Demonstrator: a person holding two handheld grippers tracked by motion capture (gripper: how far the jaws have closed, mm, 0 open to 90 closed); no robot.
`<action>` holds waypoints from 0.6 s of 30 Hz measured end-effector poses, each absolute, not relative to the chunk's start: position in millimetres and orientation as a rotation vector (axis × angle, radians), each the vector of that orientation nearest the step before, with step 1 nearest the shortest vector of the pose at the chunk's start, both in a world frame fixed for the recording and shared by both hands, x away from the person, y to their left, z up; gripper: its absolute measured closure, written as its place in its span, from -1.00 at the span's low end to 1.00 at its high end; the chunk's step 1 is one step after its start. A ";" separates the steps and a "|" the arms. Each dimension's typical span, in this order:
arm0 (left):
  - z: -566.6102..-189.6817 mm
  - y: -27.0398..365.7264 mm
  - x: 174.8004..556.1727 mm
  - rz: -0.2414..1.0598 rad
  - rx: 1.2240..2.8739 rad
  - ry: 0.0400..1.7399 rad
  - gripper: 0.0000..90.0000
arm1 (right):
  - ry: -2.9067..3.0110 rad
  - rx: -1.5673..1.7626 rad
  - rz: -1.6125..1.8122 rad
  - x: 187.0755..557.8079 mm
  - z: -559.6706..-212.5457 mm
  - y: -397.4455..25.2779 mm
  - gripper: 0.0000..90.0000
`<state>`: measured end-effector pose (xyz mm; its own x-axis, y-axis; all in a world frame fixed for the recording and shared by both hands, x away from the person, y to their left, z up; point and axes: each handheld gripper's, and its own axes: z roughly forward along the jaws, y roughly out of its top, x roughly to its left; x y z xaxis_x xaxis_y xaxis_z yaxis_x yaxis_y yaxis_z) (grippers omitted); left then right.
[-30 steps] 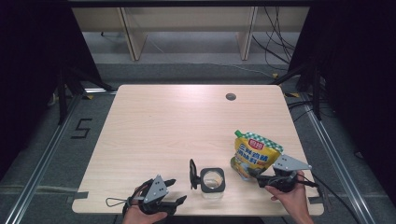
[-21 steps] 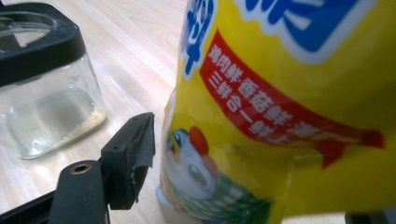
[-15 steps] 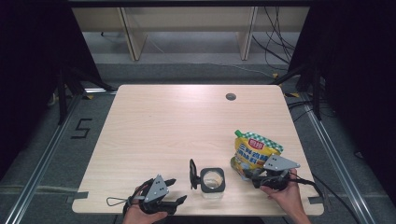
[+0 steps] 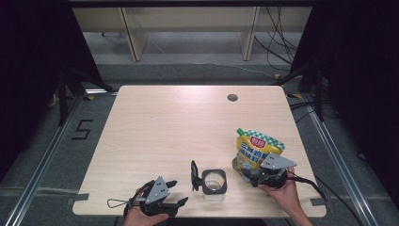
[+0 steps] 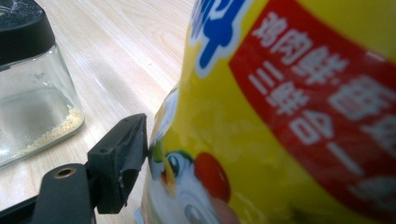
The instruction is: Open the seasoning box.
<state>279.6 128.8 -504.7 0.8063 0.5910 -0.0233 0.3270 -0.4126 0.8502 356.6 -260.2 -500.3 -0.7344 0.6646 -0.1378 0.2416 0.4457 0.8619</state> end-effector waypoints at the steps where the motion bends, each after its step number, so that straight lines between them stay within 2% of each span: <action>1: -504.9 128.8 279.6 0.351 2.035 0.677 -0.29 | 2.238 0.759 1.228 356.6 -500.4 -260.1 -0.51; 18: -505.1 128.4 278.8 0.353 2.037 0.685 -0.29 | 2.183 0.802 1.303 356.2 -500.3 -258.6 -0.48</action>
<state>278.8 128.4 -505.1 0.8035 0.5950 -0.0202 0.3289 -0.4154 0.8481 356.2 -258.6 -500.3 -0.7177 0.6895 -0.0977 0.2414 0.3779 0.8938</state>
